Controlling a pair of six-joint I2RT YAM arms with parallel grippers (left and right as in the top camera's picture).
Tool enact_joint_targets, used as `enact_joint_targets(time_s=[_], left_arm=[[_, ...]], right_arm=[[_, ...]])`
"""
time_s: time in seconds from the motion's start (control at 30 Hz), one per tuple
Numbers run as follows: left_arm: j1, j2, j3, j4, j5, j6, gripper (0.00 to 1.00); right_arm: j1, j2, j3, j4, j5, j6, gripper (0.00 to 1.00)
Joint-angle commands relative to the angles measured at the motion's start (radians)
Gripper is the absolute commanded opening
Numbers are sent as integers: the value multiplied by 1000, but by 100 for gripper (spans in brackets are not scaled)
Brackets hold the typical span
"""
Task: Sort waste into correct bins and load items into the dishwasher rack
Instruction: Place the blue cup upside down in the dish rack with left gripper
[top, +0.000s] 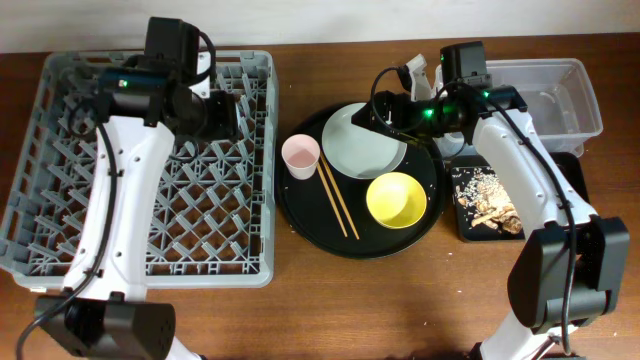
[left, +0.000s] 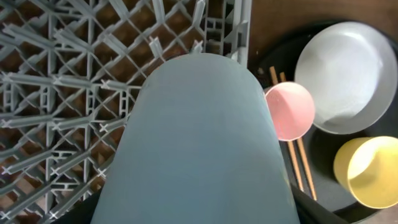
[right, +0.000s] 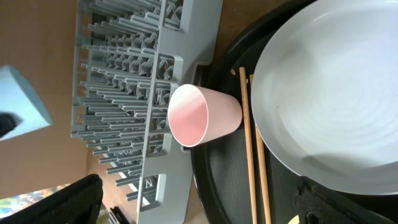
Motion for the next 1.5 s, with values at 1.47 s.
enact_joint_targets(time_s=[1.47], left_arm=[[-74, 153, -69, -226, -2, -10, 41]], right_arm=[[113, 0, 0, -48, 135, -40, 99]])
